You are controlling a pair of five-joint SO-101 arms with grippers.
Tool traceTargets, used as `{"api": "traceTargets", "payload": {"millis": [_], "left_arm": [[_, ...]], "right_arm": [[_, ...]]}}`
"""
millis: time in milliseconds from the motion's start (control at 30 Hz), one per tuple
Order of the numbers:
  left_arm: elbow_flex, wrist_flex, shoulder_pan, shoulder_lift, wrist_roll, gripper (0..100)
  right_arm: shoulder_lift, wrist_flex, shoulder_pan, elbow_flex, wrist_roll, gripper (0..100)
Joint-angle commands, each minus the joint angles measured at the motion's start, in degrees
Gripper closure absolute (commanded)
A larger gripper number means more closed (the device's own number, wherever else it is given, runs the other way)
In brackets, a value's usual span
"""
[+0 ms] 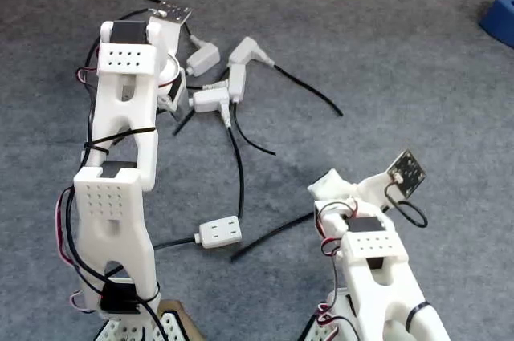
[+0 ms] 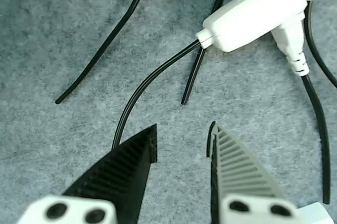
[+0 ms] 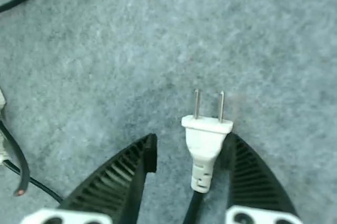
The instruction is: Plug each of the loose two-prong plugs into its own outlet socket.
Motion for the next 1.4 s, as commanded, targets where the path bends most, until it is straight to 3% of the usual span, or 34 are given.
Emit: {"api": "traceTargets", "payload": {"millis": [0,133,500,800,933,1367], "left_arm": [[-0.5,0.4,-0.4,-4.3,-0.4,83],[-0.5,0.4,-0.4,-4.3,-0.4,83],[-0.6,0.4,-0.5,-4.4,-0.4,83],[-0.6,0.4,-0.7,-4.4,-0.4,83],[-0.6,0.4,-1.5,-4.4,-0.4,83],[-0.3,0.5,-4.2,-4.1,-0.4,83]], "right_arm": [[0.0,-1.4,0.0,0.4,4.9,80.8],[0.0,2.7,0.0,1.1,10.5,84.6],[0.0,9.9,-2.1,0.8,15.1,86.2],[0.0,13.4,-4.5,0.8,15.1,87.5],[0.1,13.4,-4.5,0.7,15.2,99.8],[-0.4,13.1,-4.6,0.7,15.4,98.0]]}}
